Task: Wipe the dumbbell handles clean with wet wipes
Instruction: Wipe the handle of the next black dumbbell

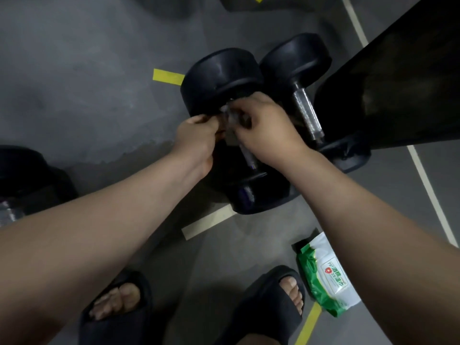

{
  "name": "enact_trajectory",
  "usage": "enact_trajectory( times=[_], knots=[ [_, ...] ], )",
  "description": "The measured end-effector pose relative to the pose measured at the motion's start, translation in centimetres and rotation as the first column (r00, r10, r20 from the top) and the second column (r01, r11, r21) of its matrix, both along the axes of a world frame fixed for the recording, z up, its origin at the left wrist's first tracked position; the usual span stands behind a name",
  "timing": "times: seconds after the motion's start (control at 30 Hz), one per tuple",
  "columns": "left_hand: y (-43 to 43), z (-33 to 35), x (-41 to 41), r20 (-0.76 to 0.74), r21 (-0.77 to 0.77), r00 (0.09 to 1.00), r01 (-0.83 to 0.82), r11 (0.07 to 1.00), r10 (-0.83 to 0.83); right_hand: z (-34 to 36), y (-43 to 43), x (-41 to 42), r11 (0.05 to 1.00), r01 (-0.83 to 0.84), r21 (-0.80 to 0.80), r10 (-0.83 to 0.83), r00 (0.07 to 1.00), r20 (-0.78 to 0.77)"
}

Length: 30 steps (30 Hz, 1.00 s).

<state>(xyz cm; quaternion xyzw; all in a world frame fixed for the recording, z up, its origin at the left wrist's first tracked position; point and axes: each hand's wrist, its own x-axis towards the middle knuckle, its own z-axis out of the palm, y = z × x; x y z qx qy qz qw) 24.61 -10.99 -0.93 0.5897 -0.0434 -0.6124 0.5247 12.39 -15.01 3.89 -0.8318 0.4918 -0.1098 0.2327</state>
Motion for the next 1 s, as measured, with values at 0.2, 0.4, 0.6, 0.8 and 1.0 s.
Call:
enact_trajectory(
  times=[0.2, 0.4, 0.6, 0.8, 1.0],
  knots=[
    [-0.2, -0.6, 0.7, -0.129, 0.01, 0.991, 0.021, 1.0, -0.02, -1.7, -1.2, 2.0, 0.99, 0.102, -0.098, -0.111, 0.99, -0.085],
    [0.6, -0.5, 1.7, -0.161, 0.008, 0.986, 0.043, 0.999, -0.041, -2.0, -0.9, 3.2, 0.911, 0.413, 0.017, -0.413, 0.908, 0.074],
    [0.4, -0.3, 2.3, -0.149, 0.024, 0.989, 0.031, 0.999, -0.027, -2.5, -2.1, 2.2, 0.738, 0.626, 0.252, -0.66, 0.747, 0.079],
    [1.1, -0.6, 2.8, -0.015, 0.113, 0.999, 0.033, 0.993, -0.031, -3.6, -3.1, 1.7, 0.599, 0.607, 0.522, -0.738, 0.672, 0.066],
    [1.7, -1.1, 3.4, 0.137, 0.023, 0.99, -0.021, 1.0, 0.017, -3.1, -3.0, 1.9, 0.538, 0.527, 0.659, -0.744, 0.664, 0.076]
  ],
)
